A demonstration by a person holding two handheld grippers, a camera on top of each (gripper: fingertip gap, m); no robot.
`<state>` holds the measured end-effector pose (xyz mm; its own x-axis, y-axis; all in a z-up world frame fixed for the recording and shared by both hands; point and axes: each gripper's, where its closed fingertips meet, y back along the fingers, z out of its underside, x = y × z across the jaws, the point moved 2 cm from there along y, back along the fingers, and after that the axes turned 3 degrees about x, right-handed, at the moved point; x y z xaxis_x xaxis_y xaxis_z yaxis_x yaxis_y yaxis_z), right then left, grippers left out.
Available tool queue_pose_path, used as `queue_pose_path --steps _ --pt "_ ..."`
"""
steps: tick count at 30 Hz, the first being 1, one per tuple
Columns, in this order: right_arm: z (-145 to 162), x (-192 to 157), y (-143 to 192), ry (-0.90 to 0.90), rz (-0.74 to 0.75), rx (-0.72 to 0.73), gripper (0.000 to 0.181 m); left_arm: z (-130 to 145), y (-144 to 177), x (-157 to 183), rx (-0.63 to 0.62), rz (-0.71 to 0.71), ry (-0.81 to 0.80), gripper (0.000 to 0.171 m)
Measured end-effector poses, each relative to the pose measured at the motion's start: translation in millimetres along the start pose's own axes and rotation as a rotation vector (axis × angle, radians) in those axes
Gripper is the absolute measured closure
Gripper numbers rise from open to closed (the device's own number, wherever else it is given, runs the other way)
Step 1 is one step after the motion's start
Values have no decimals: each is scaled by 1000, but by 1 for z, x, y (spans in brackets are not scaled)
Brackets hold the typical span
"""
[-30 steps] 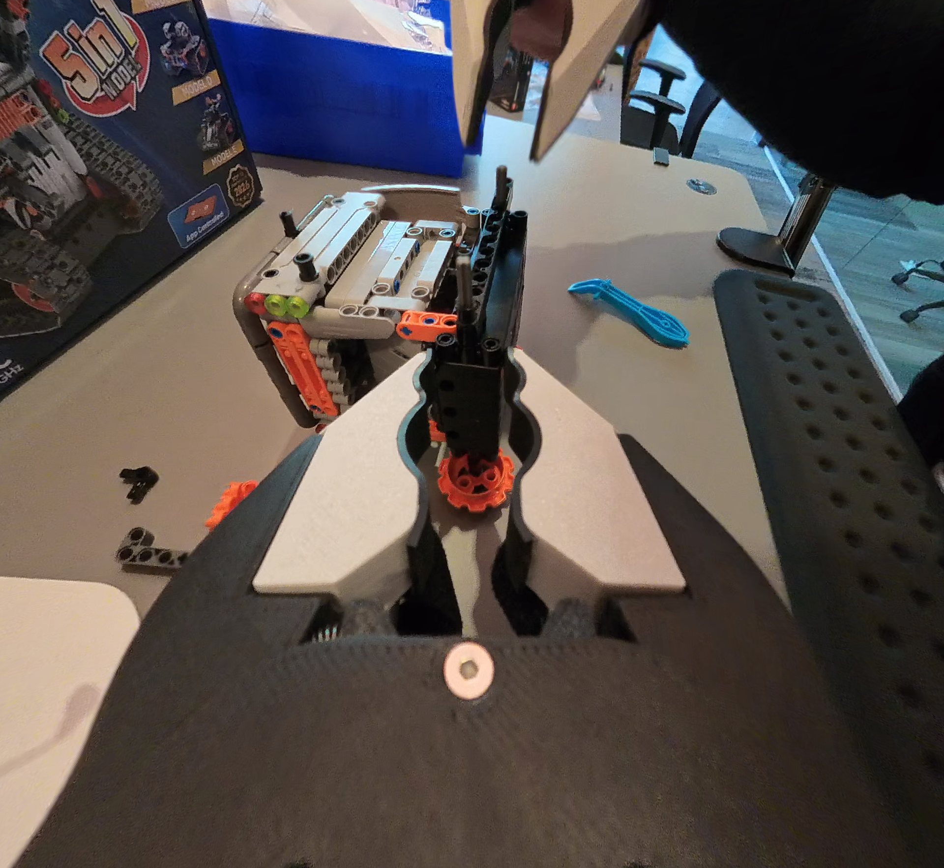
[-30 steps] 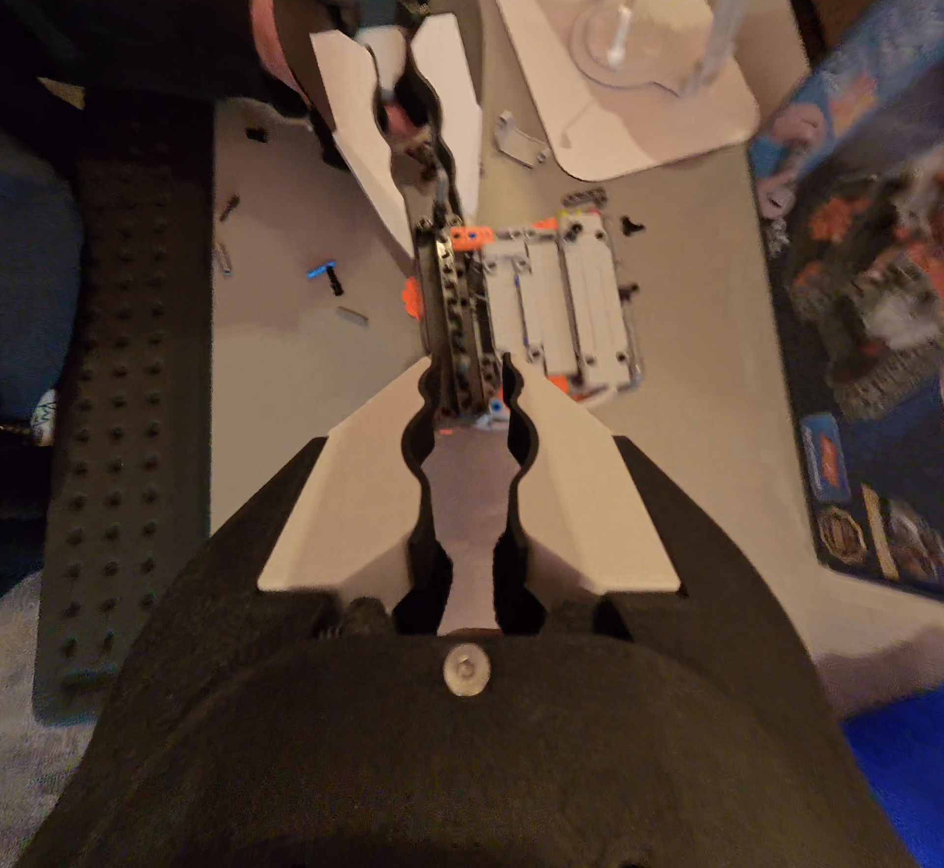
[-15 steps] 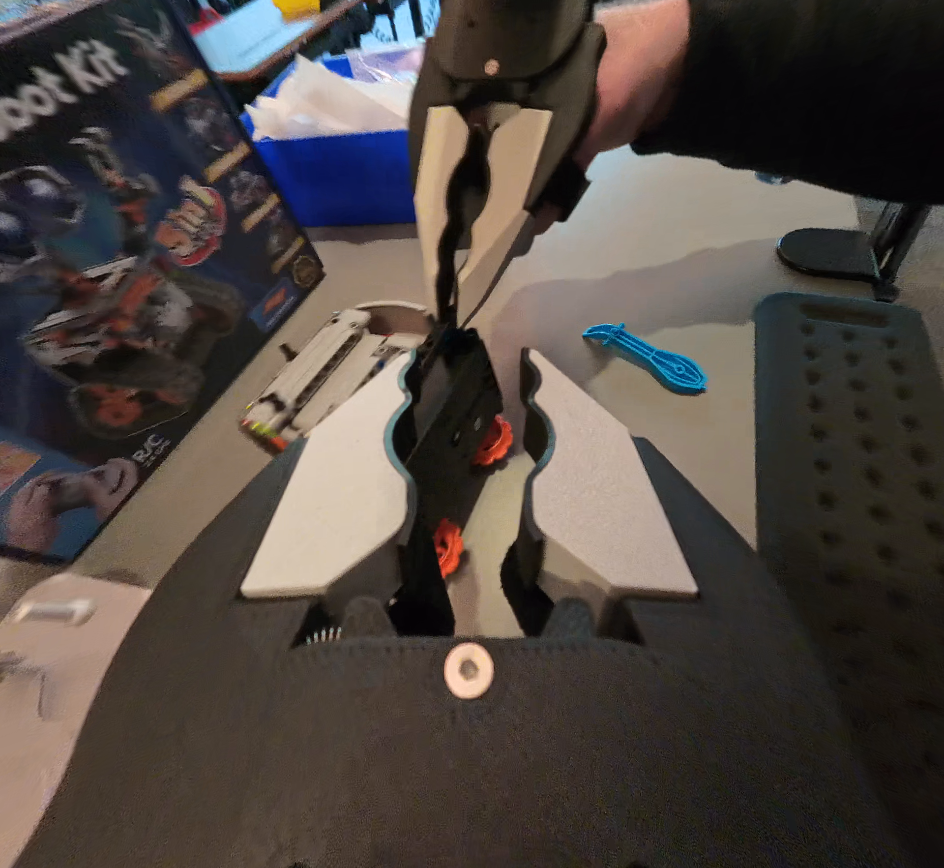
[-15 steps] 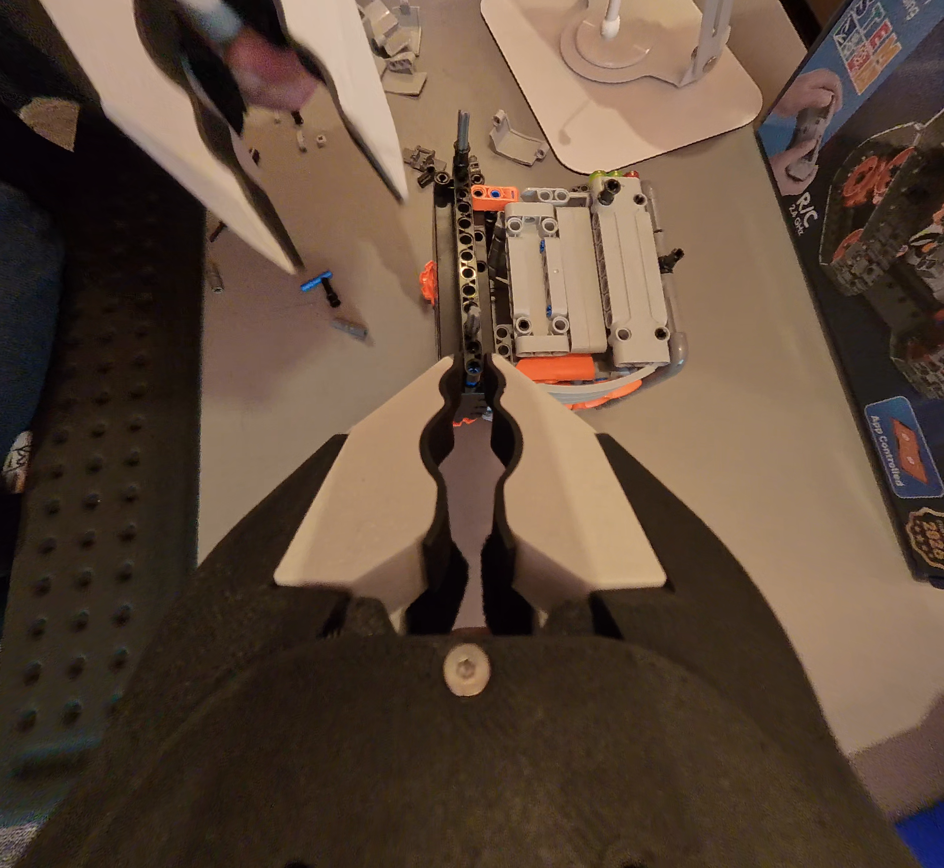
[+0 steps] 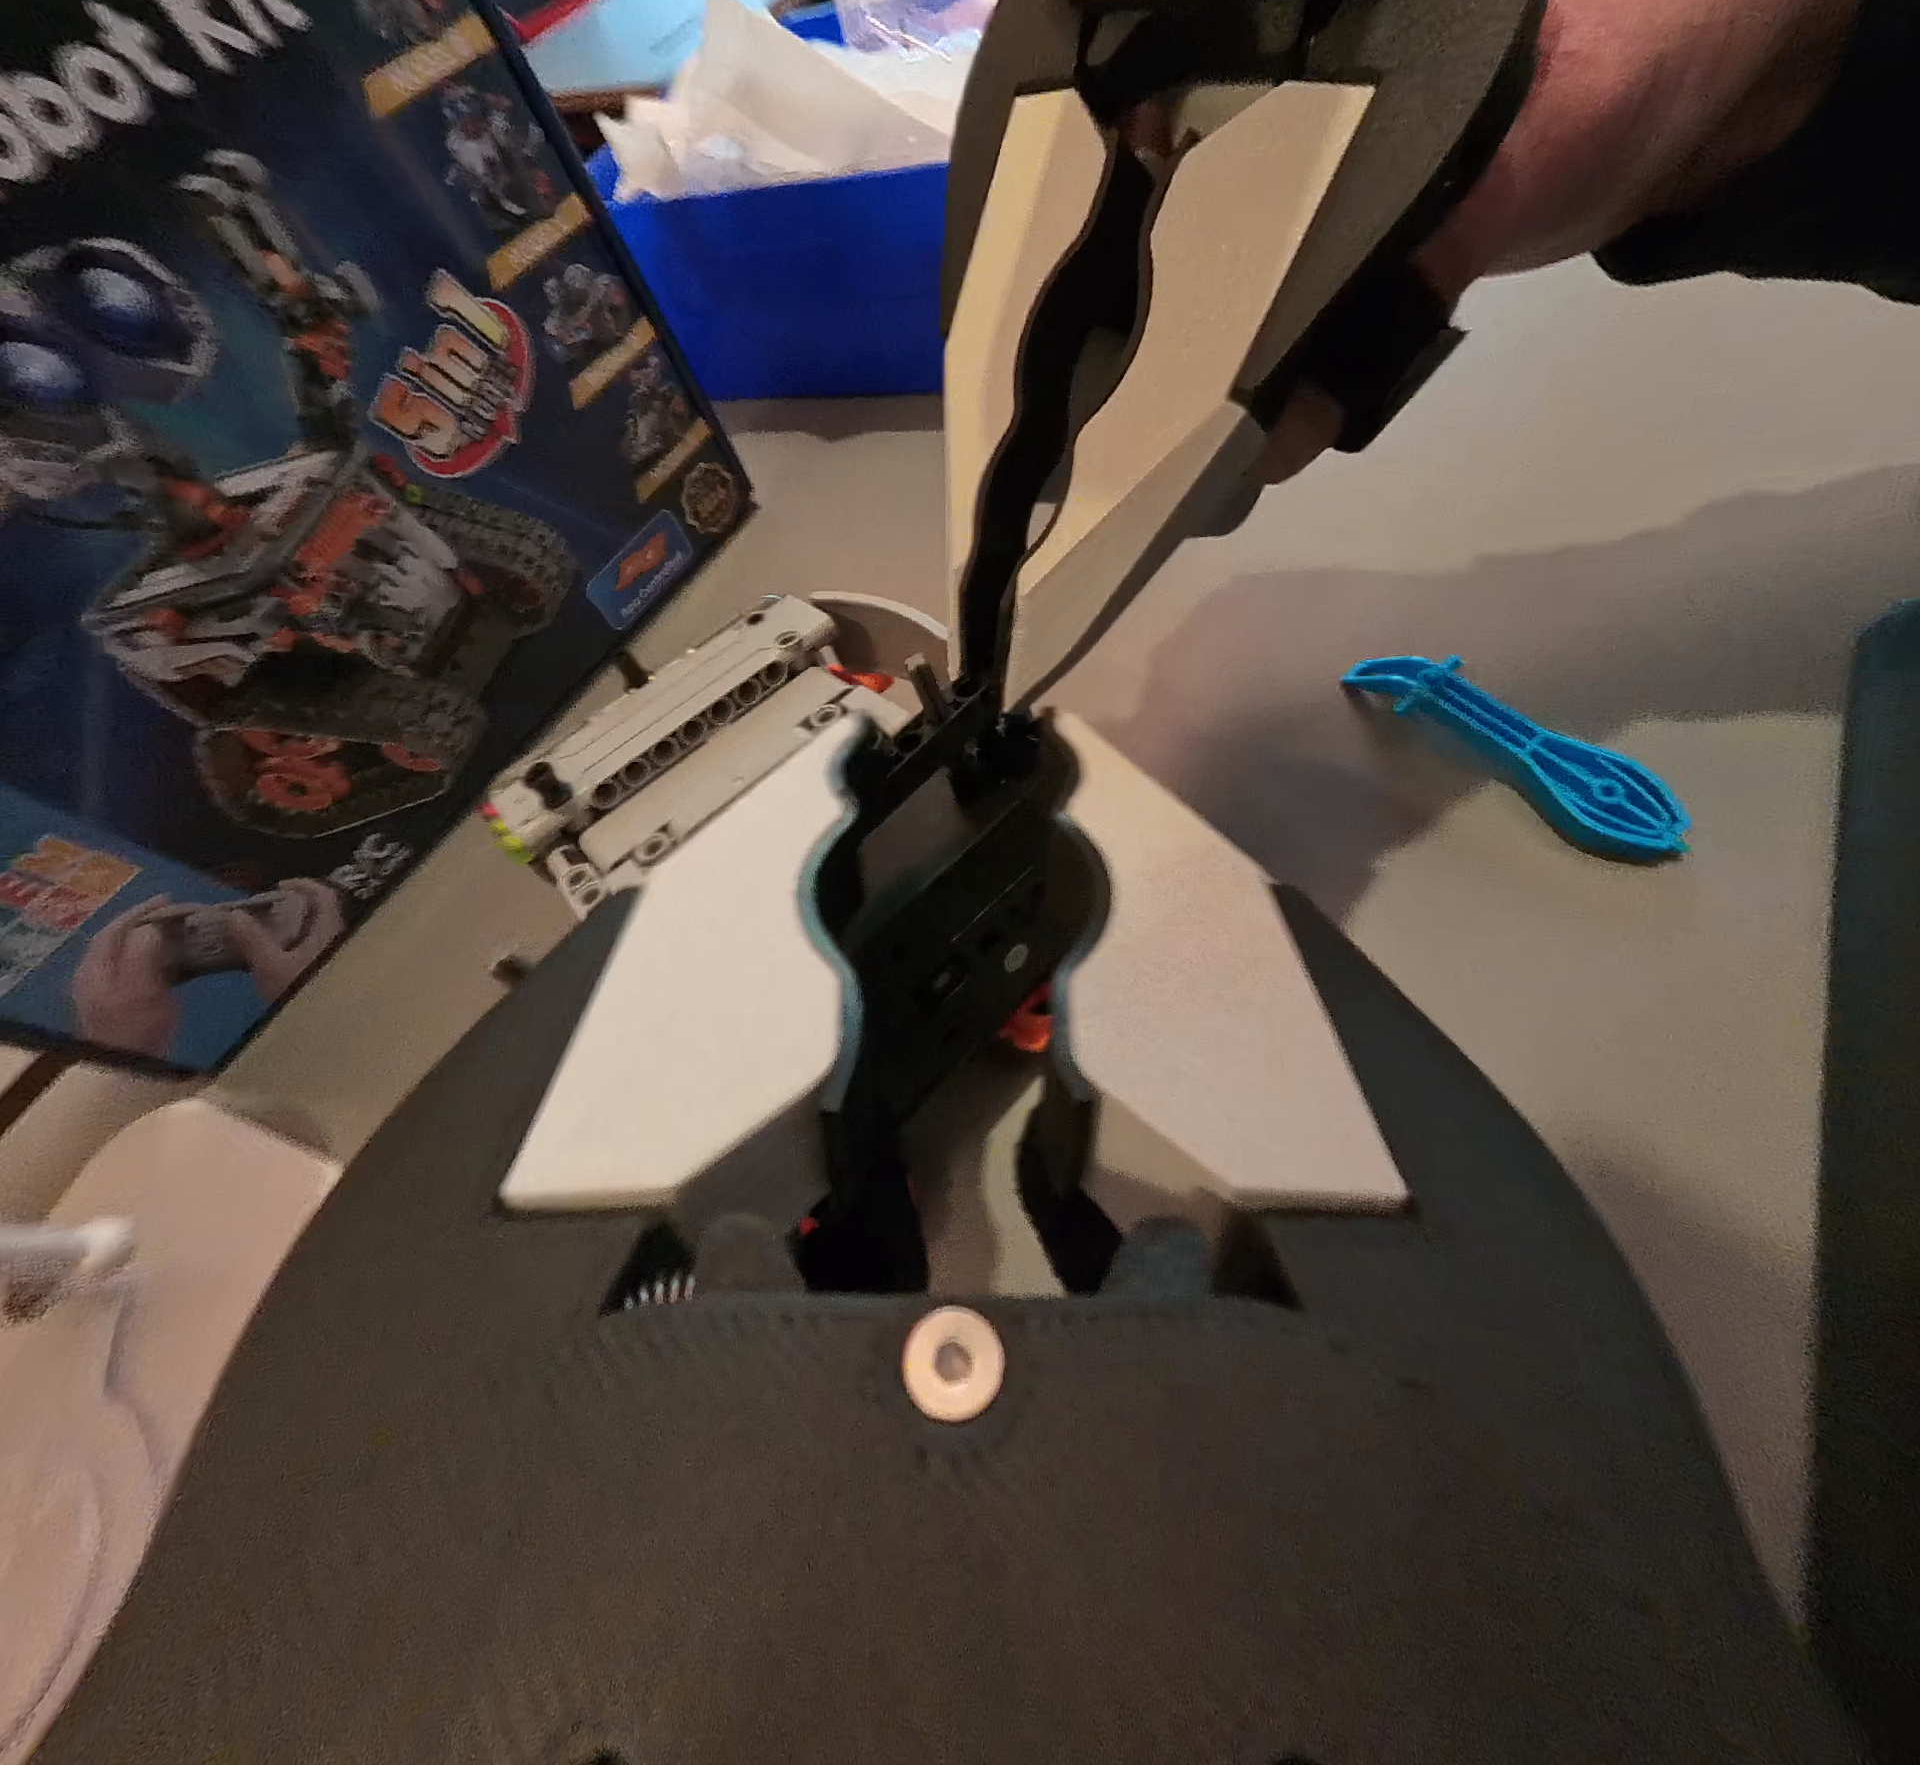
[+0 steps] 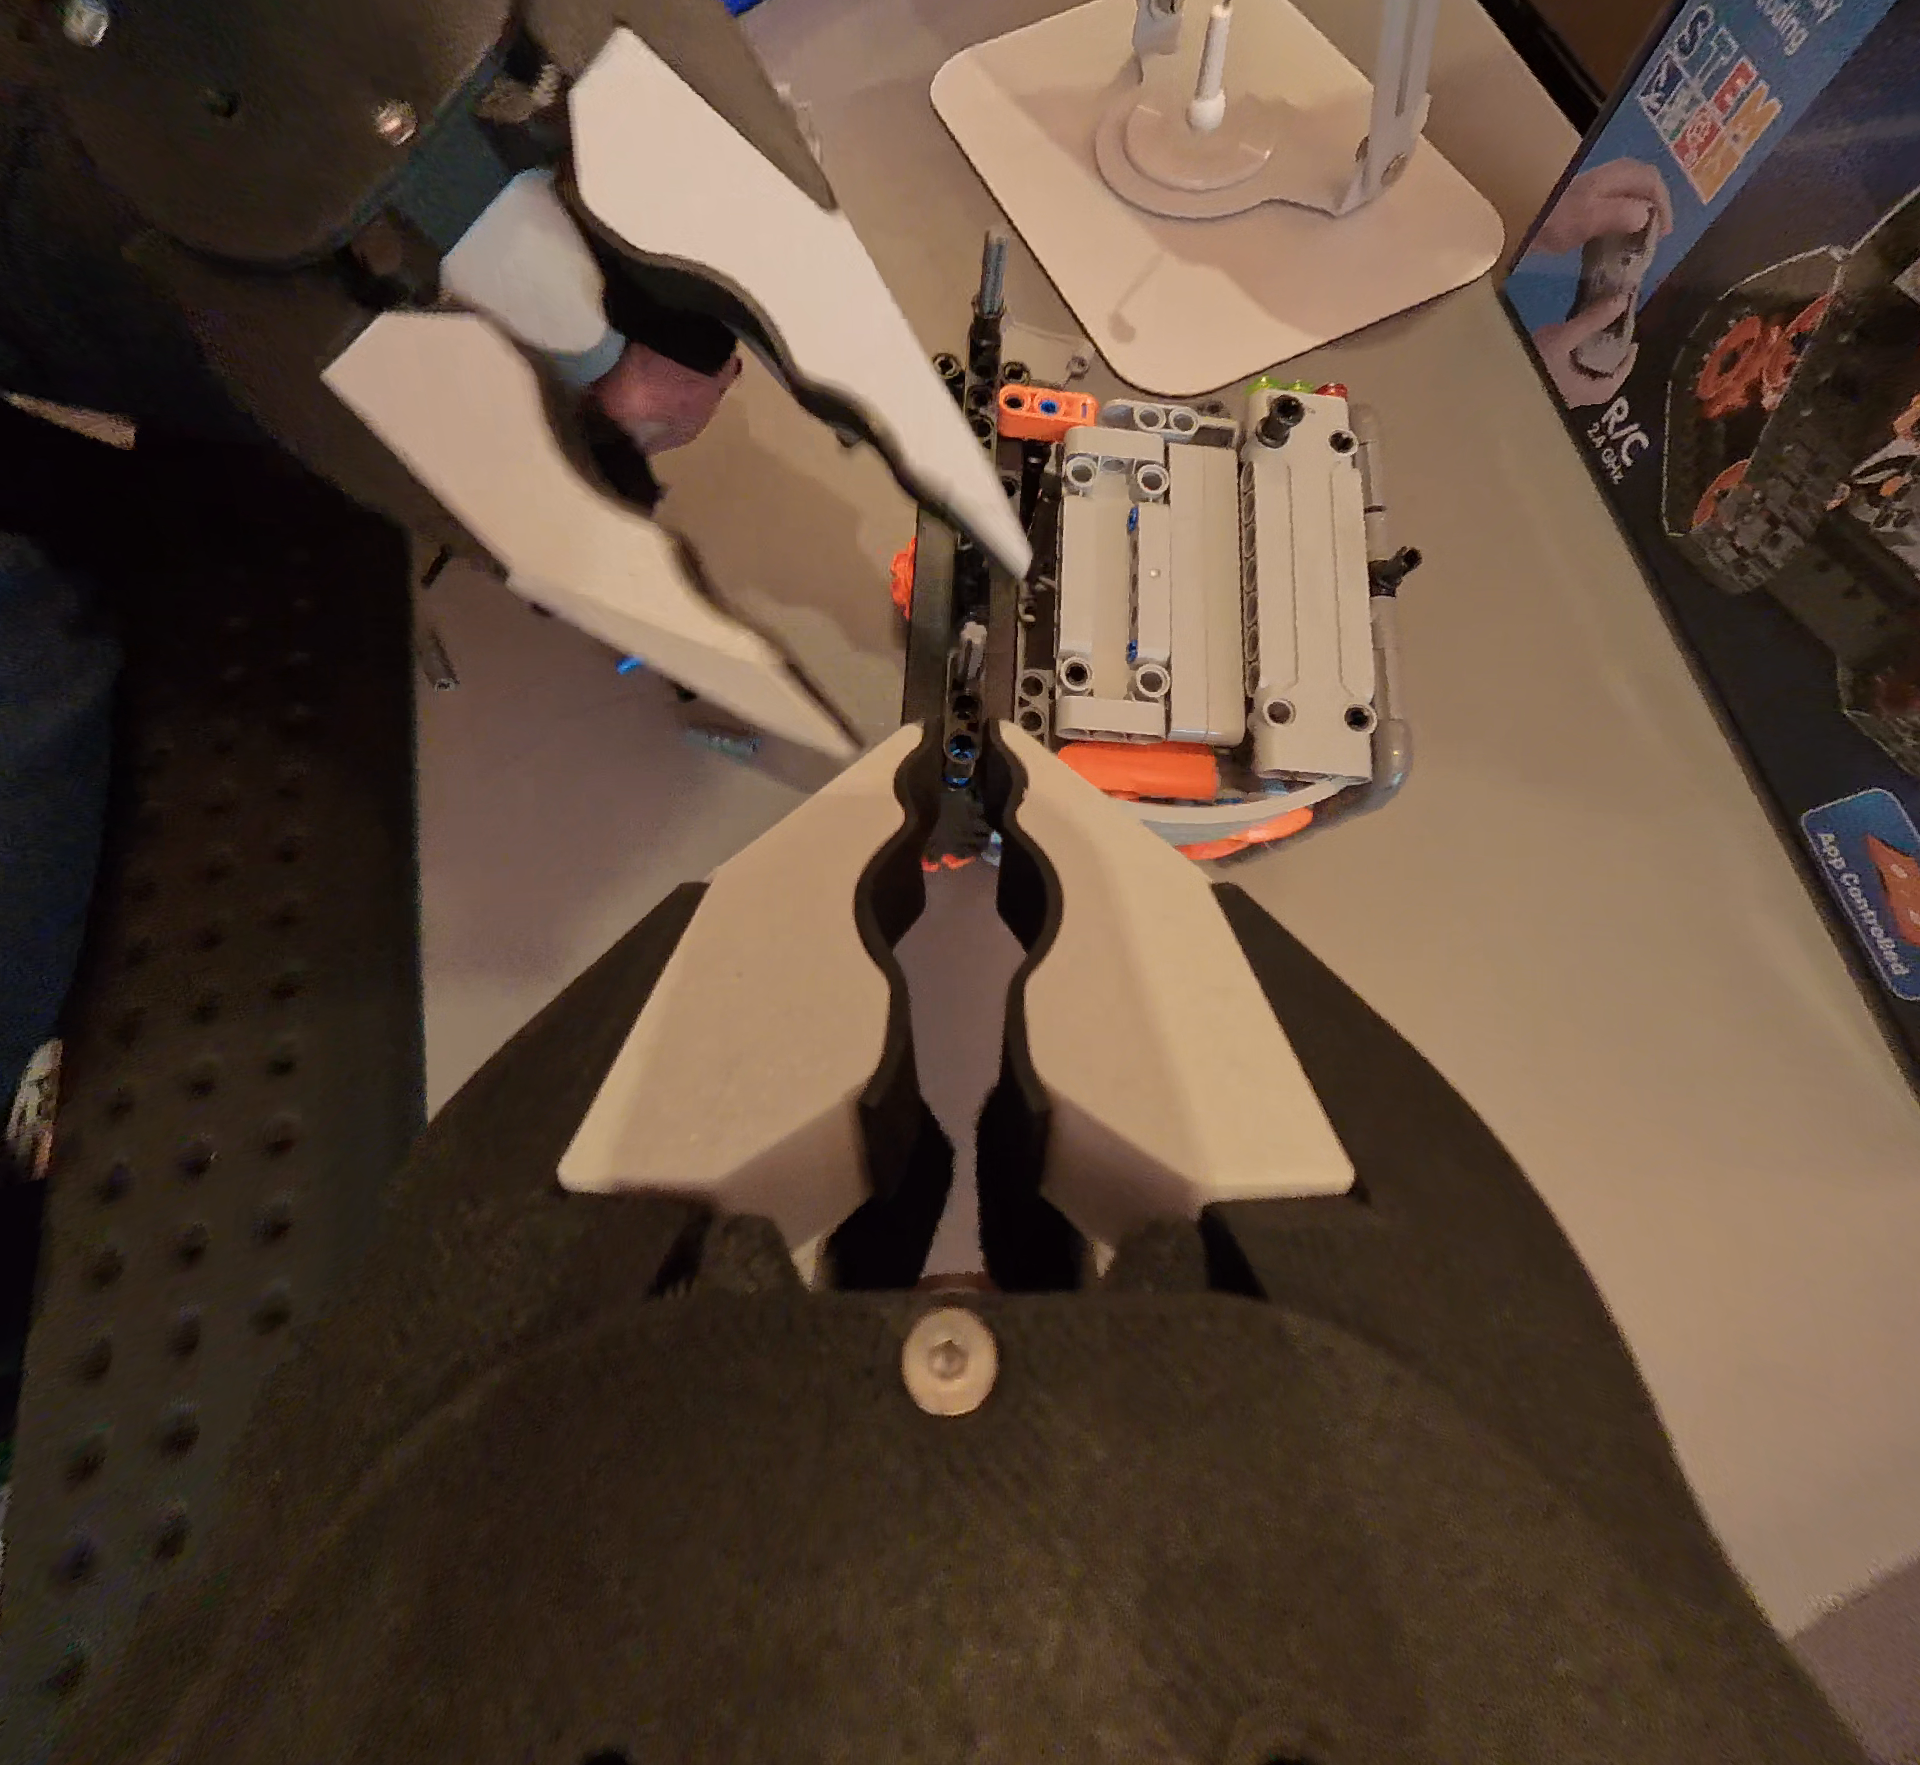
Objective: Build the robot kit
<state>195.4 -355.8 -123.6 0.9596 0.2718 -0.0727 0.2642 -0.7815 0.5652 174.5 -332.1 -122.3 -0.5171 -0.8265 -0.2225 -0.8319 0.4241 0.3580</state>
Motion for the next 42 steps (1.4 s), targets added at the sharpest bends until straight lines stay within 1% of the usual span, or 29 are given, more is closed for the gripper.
queue_pose_path --steps 1,2,3,4,5,7,9,12,13,14,15,16,18,19,21,23,24,26,27,29,32,34,35,37,38,42 --pt "-2 -1 -2 -10 9 6 176 1 5 -1 12 -46 -19 125" --pt "-4 -1 -5 -24 19 14 176 6 9 1 -3 -61 -37 116" --pt "-6 -3 -8 -33 25 24 176 15 9 2 -41 -73 -48 102" --pt "-8 -6 -11 -25 32 27 176 18 11 1 -53 -92 -71 98" --pt "-10 -6 -14 -24 54 23 177 18 13 -1 -56 -105 -86 100" --pt "-16 -8 -23 -69 100 39 176 22 11 -6 -84 -113 -71 89" --pt "-21 -19 -33 -100 85 78 176 29 10 -8 -111 -145 -105 86" --pt "-26 -23 -34 -75 89 133 172 33 15 -15 -97 -205 -149 95" --pt "-27 -24 -33 -78 85 145 175 34 15 -16 -90 -215 -162 98" --pt "-26 -22 -32 -69 103 149 168 33 16 -18 -83 -225 -170 102" --pt "-26 -21 -32 -60 129 148 166 33 15 -18 -74 -227 -169 103" --pt "-27 -23 -33 -56 126 143 175 33 16 -19 -66 -228 -164 103" --pt "-27 -25 -35 -48 140 130 175 33 21 -20 -67 -253 -167 105" --pt "-26 -26 -35 -45 149 121 176 31 27 -21 -48 -275 -156 101" --pt "-25 -25 -34 -56 152 120 177 31 40 -18 -32 -281 -118 100" --pt "-25 -25 -34 -71 146 128 176 37 49 -9 -46 -255 -85 108" --pt "-25 -25 -34 -83 140 133 176 41 51 -4 -63 -240 -66 110" --pt "-26 -25 -35 -102 128 142 177 48 48 0 -86 -225 -64 112" --pt "-26 -25 -36 -103 130 141 176 50 46 -2 -101 -240 -73 109" --pt "-27 -24 -37 -110 129 137 177 50 41 -5 -95 -244 -94 107" --pt "-28 -24 -38 -121 128 139 177 50 39 -9 -98 -260 -120 111" --pt "-29 -24 -38 -119 132 139 177 44 41 -8 -63 -259 -142 118" --pt "-29 -24 -38 -121 134 141 177 44 40 -5 -66 -243 -151 121" --pt "-29 -25 -39 -126 133 144 177 48 37 -5 -77 -241 -152 117" --pt "-29 -25 -39 -128 132 145 177 47 36 -6 -76 -238 -157 121" --pt "-30 -26 -40 -130 130 149 177 43 27 -5 -42 -192 -79 123"
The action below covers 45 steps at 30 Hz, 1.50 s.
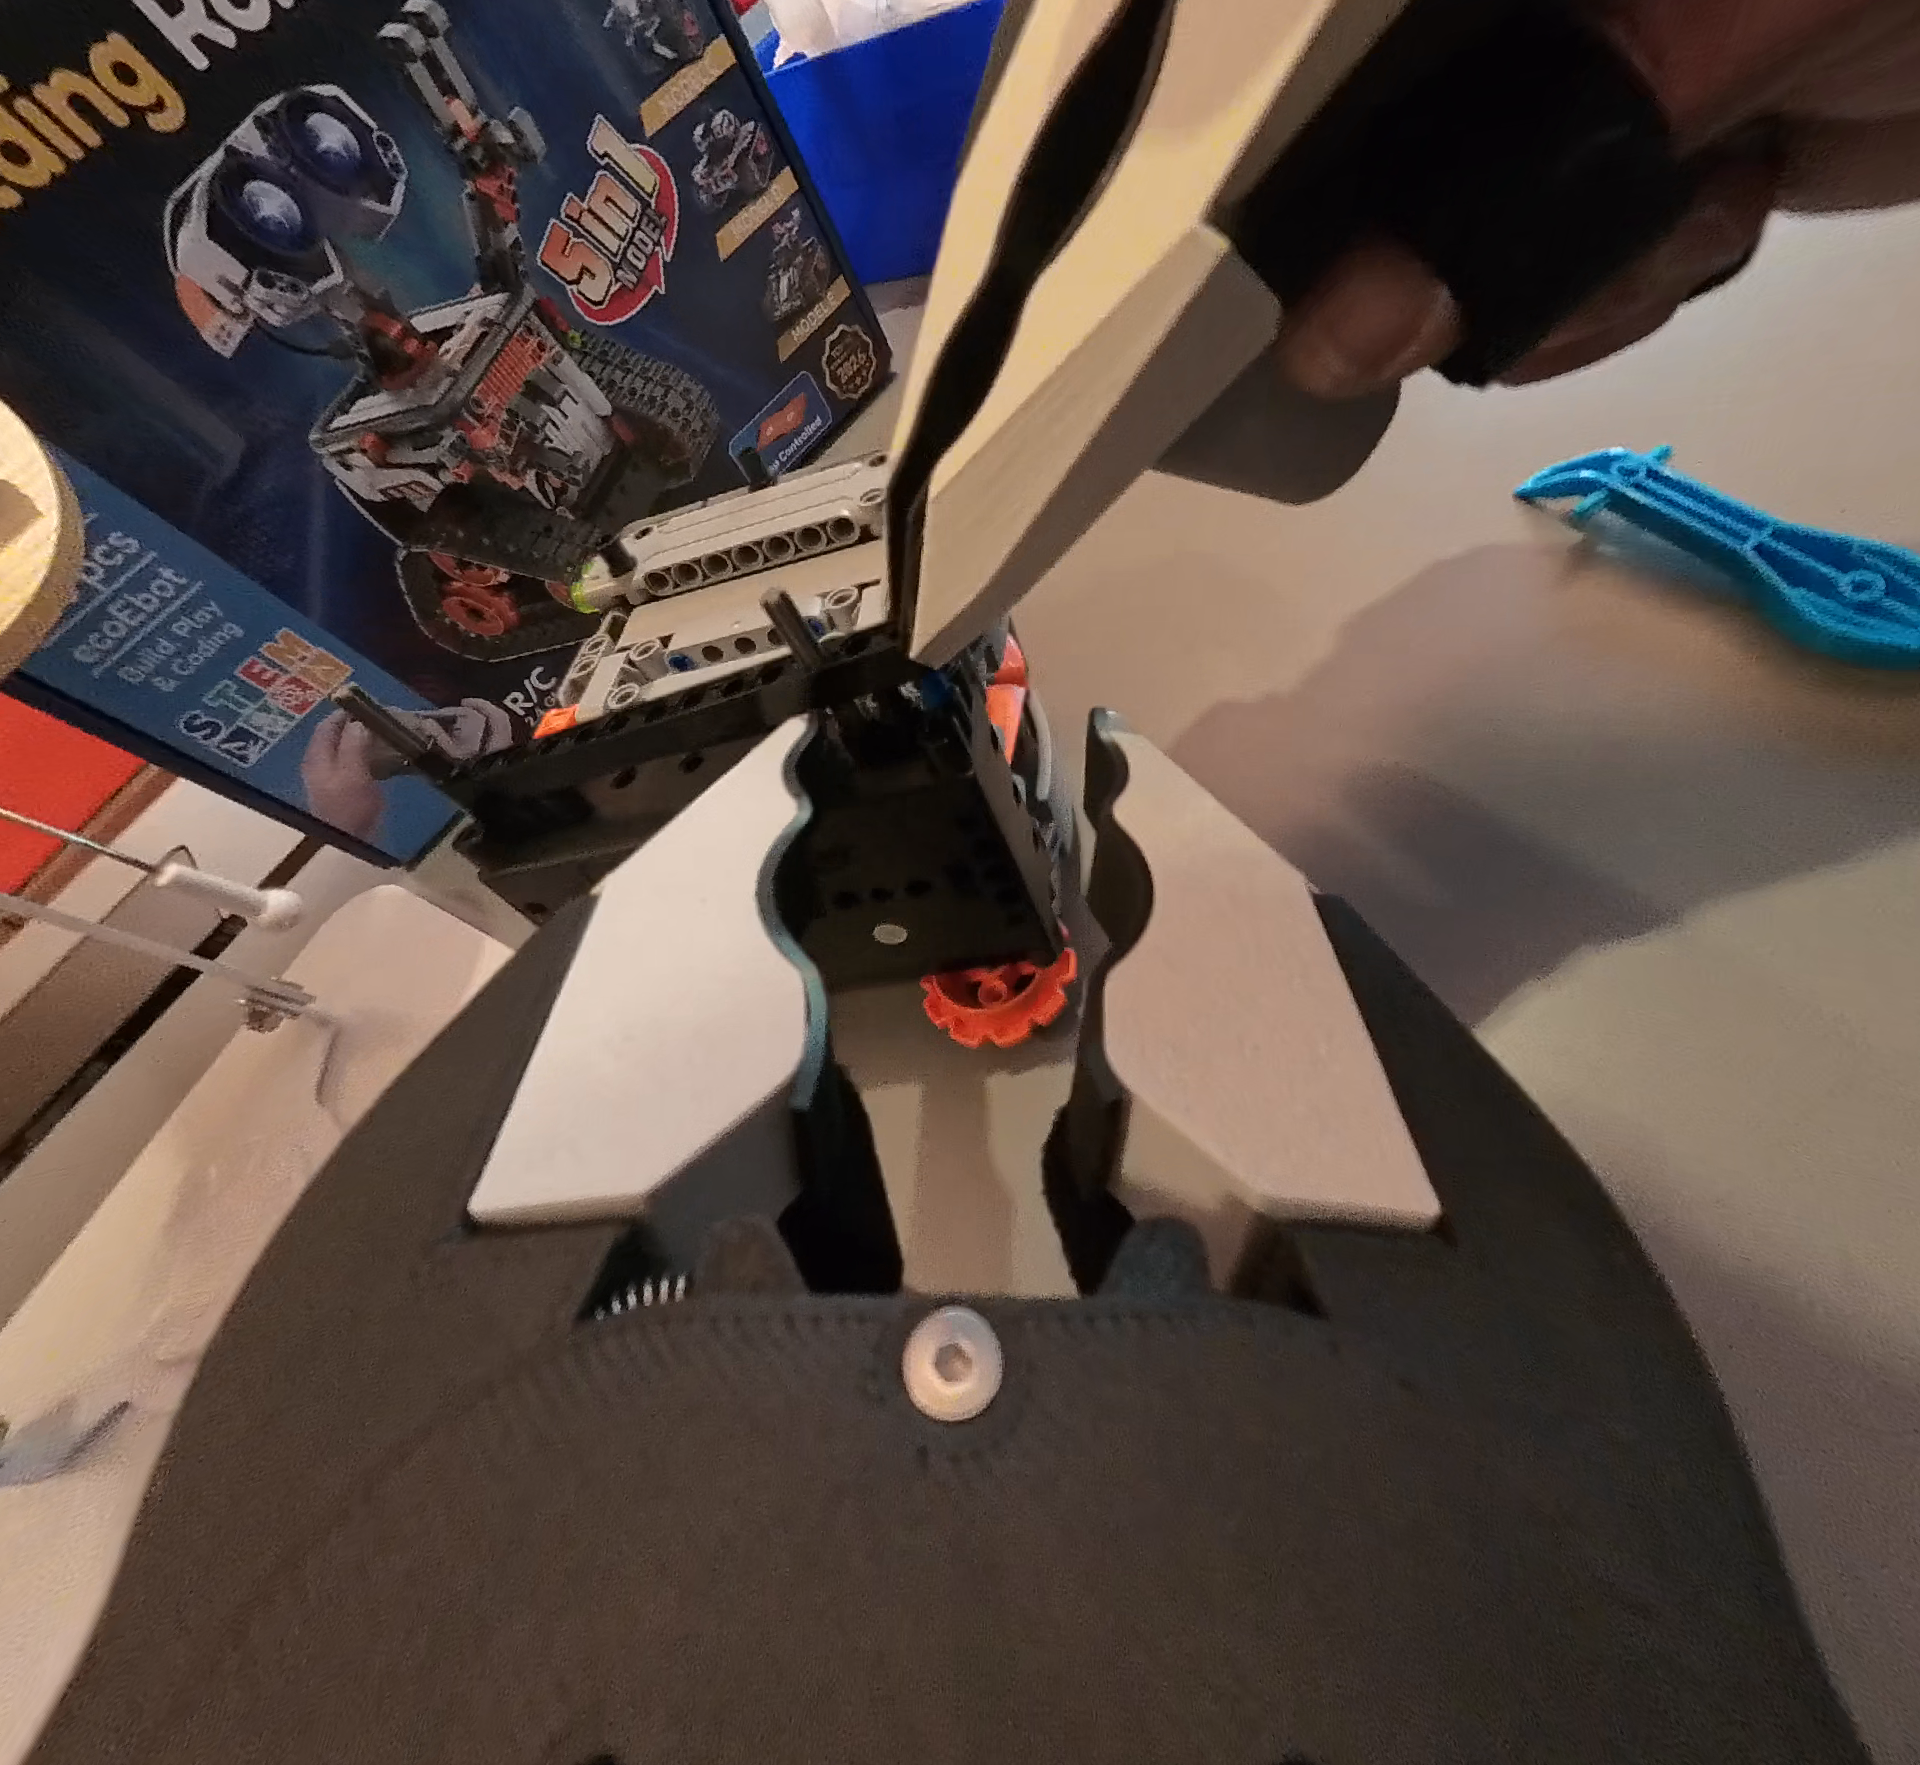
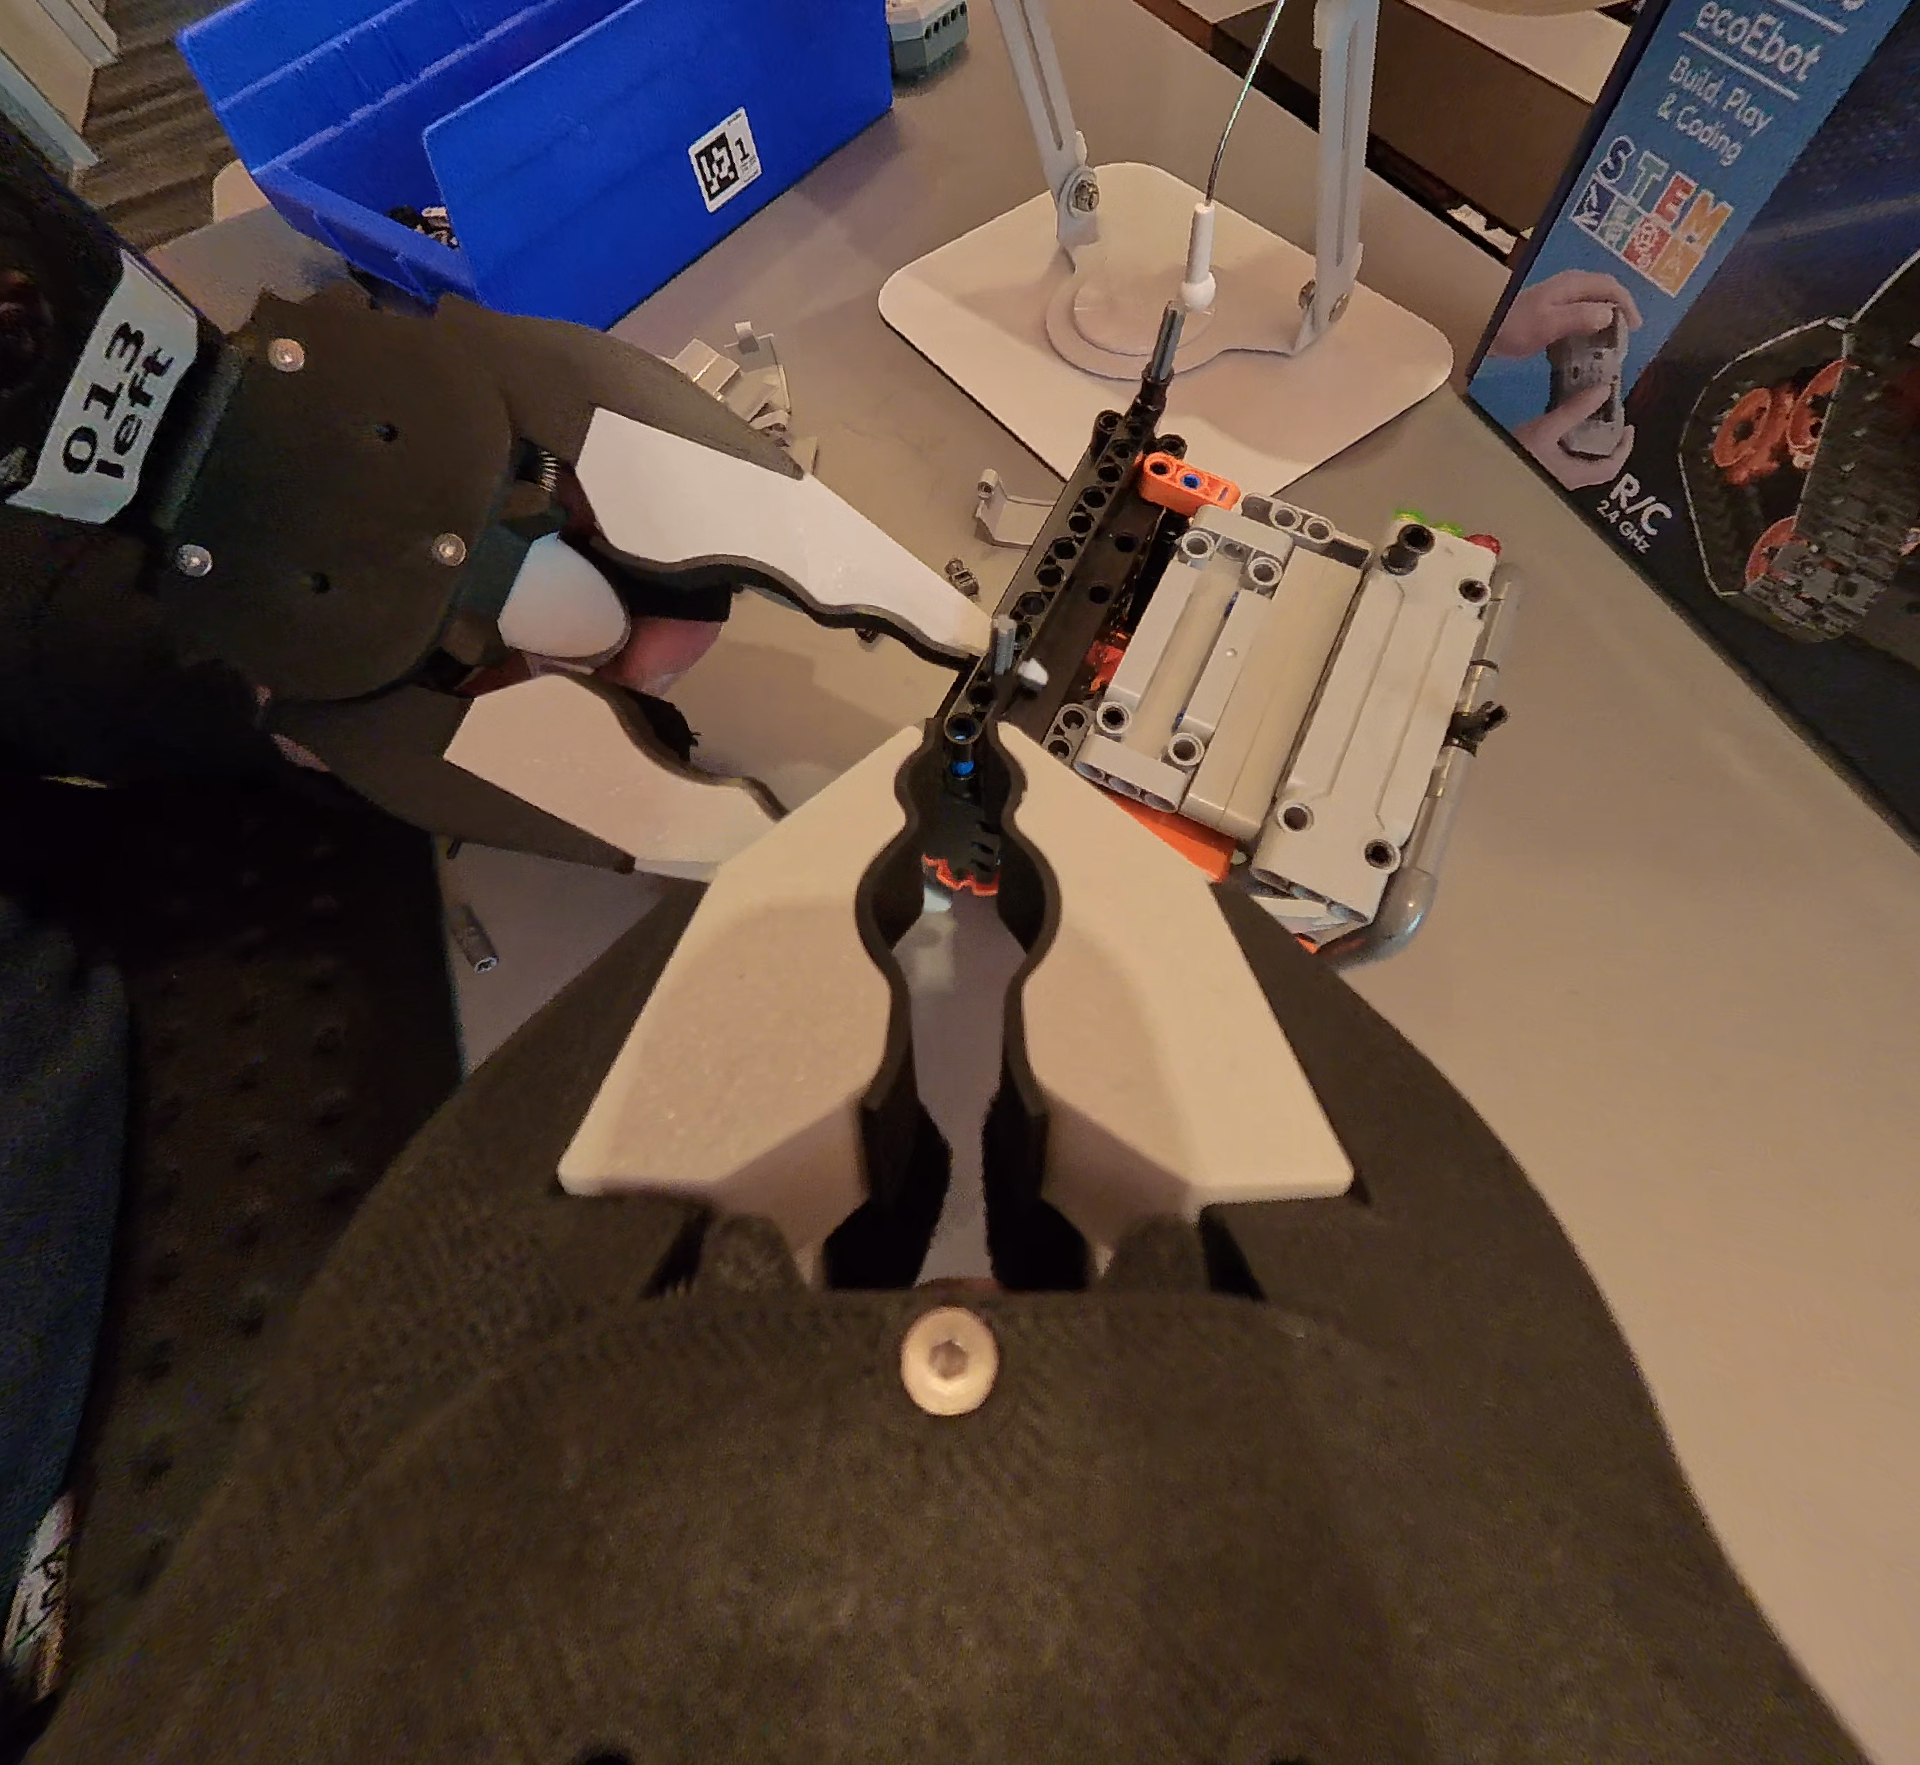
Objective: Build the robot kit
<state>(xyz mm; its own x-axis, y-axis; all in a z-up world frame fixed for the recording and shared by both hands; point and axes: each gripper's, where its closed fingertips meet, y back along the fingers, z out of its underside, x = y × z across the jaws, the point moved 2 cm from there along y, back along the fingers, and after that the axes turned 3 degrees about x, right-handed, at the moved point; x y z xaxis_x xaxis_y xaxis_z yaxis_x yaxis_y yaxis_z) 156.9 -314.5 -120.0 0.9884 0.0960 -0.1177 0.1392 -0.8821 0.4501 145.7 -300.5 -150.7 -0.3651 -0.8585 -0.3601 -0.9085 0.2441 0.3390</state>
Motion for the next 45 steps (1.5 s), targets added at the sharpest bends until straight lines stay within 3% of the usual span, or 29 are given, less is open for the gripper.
queue_pose_path --steps 3,14,19,22,26,28,31,36,45 --pt "0 1 1 -1 6 -1 177 -1 -1 -8 27 -21 57 143" --pt "2 3 0 135 93 -126 178 -2 -6 -10 44 21 122 147" --pt "24 -10 -11 179 -4 -252 181 2 -6 -26 43 -16 188 147" --pt "-1 2 4 122 46 -101 181 2 -5 -28 46 -2 167 147" --pt "-23 13 13 60 53 -17 174 1 -5 -27 52 2 165 147" --pt "-20 13 2 49 60 -39 164 2 -5 -24 49 0 150 147" --pt "-12 10 -12 53 66 -81 171 0 -6 -22 50 6 139 147" --pt "-11 12 -13 56 87 -90 176 1 -6 -22 48 -1 134 147" --pt "-8 14 -13 28 129 -124 168 1 -6 -23 57 -3 136 147"
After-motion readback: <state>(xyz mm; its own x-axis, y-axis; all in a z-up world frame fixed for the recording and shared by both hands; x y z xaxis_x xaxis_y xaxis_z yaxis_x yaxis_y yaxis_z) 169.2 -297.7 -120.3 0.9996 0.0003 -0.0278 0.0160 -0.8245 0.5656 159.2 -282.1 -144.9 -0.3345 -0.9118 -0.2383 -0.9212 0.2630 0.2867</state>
